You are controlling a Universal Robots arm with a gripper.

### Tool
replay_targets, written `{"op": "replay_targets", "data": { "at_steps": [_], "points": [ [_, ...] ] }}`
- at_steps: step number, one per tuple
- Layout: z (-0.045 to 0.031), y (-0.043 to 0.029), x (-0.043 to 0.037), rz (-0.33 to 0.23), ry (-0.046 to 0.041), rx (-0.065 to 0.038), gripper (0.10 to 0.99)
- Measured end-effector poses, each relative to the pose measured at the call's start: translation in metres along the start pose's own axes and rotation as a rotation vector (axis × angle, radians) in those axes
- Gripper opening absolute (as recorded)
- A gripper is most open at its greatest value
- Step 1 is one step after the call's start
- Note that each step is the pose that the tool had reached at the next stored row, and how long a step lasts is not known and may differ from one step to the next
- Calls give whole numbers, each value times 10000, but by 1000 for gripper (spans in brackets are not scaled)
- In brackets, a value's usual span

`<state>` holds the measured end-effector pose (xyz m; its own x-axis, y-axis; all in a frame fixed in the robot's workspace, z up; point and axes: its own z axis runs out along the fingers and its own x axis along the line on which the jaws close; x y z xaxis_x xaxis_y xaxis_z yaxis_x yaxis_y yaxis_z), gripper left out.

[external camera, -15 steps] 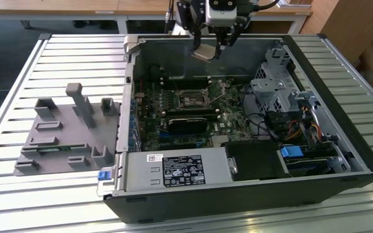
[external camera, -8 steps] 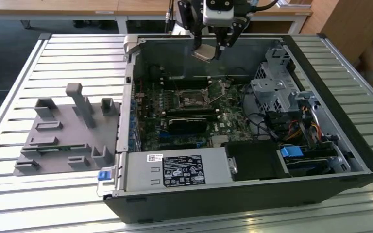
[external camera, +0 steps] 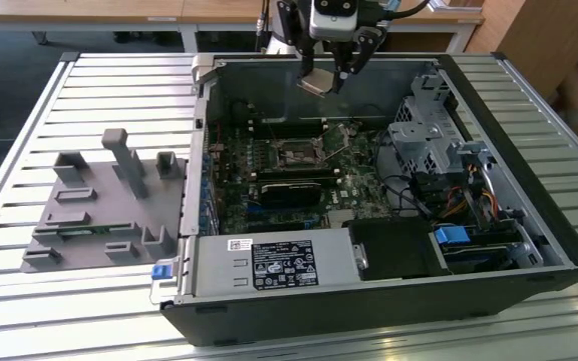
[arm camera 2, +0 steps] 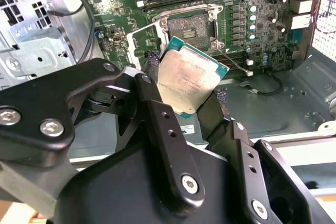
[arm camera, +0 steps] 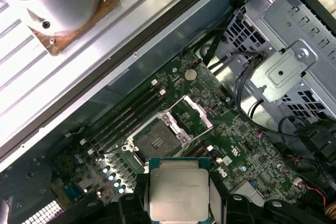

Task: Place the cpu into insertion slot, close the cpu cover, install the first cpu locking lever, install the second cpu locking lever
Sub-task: 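Place the cpu into insertion slot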

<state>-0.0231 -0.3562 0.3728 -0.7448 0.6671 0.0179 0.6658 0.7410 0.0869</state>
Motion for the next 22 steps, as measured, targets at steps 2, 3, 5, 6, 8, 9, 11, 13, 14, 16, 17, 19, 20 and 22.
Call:
{"op": "replay_targets", "data": {
  "at_steps": [2,3,5,6,8,9,11,13,14,16,17,19,20,22],
  "points": [
    [1,0,0,146,-13,-2,541],
    [1,0,0,217,-19,-3,541],
    [2,0,0,357,-33,-5,541],
    [2,0,0,428,-39,-5,541],
    [3,0,0,581,-52,-9,541],
    [3,0,0,661,-59,-9,541],
    [4,0,0,829,-74,-12,541],
    [6,0,0,1017,-91,-16,541],
    [7,0,0,1117,-100,-18,541],
    [8,0,0,1350,-120,-21,541],
    [9,0,1,1469,-130,-23,541],
    [10,0,1,1711,-151,-28,541],
    [11,0,1,1838,-162,-30,541],
    [12,1,1,2082,-184,-34,541]
  ]
}}
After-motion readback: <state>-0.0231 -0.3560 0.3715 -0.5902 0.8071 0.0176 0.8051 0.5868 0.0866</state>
